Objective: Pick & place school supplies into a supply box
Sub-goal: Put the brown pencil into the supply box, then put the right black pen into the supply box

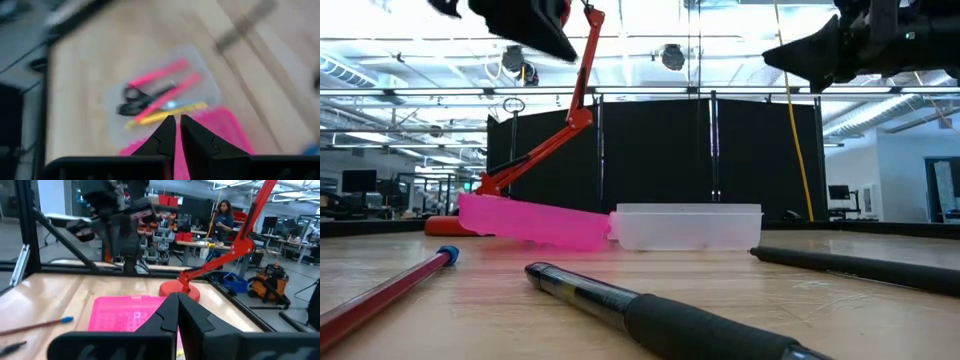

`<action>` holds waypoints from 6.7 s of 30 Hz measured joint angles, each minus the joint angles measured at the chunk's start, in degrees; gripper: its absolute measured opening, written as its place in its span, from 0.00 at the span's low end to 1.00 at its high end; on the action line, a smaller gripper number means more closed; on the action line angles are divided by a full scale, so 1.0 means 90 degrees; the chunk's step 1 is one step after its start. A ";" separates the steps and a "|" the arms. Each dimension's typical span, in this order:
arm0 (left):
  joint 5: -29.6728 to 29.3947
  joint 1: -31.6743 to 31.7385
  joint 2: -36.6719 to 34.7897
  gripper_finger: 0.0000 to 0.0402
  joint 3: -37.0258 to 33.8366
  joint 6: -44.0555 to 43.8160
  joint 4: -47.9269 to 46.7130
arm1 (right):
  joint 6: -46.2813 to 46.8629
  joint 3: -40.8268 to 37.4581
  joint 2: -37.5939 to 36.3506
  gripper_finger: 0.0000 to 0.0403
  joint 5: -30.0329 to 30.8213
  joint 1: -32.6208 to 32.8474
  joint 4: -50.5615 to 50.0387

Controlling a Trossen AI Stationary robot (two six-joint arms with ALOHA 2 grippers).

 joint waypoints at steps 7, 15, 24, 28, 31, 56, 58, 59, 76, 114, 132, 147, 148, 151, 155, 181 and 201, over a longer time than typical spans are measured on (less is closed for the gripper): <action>0.0464 -0.0392 0.1723 0.20 0.0916 0.1886 -0.1826 | 0.0035 0.0000 -0.0001 0.00 -0.0008 0.0000 -0.0699; 0.1646 -0.0801 0.2510 0.37 0.0900 0.3292 -0.1629 | 0.0010 0.0000 -0.0003 0.00 -0.0008 -0.0010 -0.0850; 0.2198 -0.1258 0.2742 0.52 0.0913 0.3171 -0.1198 | 0.0056 0.0000 -0.0001 0.00 -0.0008 -0.0010 -0.0950; 0.2018 -0.1312 0.3200 0.53 0.0908 0.3266 -0.1227 | 0.0059 0.0000 -0.0002 0.00 -0.0008 -0.0007 -0.0929; 0.1929 -0.1269 0.3430 0.53 0.0943 0.3283 -0.1185 | 0.0083 0.0000 -0.0003 0.00 -0.0008 -0.0007 -0.0887; 0.2546 -0.0816 0.3748 0.06 0.0961 0.3771 -0.1103 | 0.0059 0.0000 -0.0003 0.00 -0.0008 -0.0007 -0.0927; 0.2383 -0.0884 0.3605 0.07 0.0953 0.4065 -0.1157 | 0.0059 -0.0028 -0.0002 0.00 -0.0008 -0.0007 -0.0895; 0.2261 -0.0917 0.3551 0.07 0.0939 0.4172 -0.1174 | 0.0059 -0.0052 -0.0005 0.00 -0.0006 -0.0007 -0.0896; 0.0865 -0.0222 0.2347 0.03 0.1951 0.7300 -0.0543 | 0.0216 -0.0126 -0.0001 0.00 -0.0005 -0.0007 -0.0909; 0.2586 0.2994 0.3846 0.00 0.1845 0.9337 0.0145 | 0.0392 -0.0253 0.0079 0.00 -0.0003 -0.0007 -0.1003; 0.1921 0.2528 0.3238 0.11 0.1845 0.8975 -0.0066 | 0.0389 -0.0253 0.0079 0.00 -0.0003 -0.0007 -0.0996; 0.1708 0.1395 -0.1118 0.01 0.1651 0.4100 -0.2342 | 0.0392 -0.0255 0.0080 0.00 -0.0008 -0.0007 -0.0805; 0.1693 0.1242 -0.1368 0.01 0.1442 0.3892 -0.2347 | 0.0392 -0.0255 0.0082 0.00 -0.0012 -0.0007 -0.0780; 0.1388 0.0658 -0.2053 0.01 0.0600 0.3377 -0.2037 | 0.0586 -0.0255 0.0079 0.00 -0.0008 -0.0007 -0.0707; 0.0845 0.0031 -0.3075 0.01 -0.0801 0.2470 -0.1081 | 0.0719 -0.0255 0.0079 0.00 -0.0008 -0.0007 -0.0650; -0.1427 -0.0553 -0.6086 0.02 -0.6497 -0.1406 0.4256 | 0.1370 -0.0255 0.0086 0.00 0.1039 0.0008 -0.0742; -0.1584 -0.0553 -0.6080 0.12 -0.6465 -0.0521 0.4974 | 0.5418 0.8694 0.4616 0.00 0.1694 0.1706 -1.1296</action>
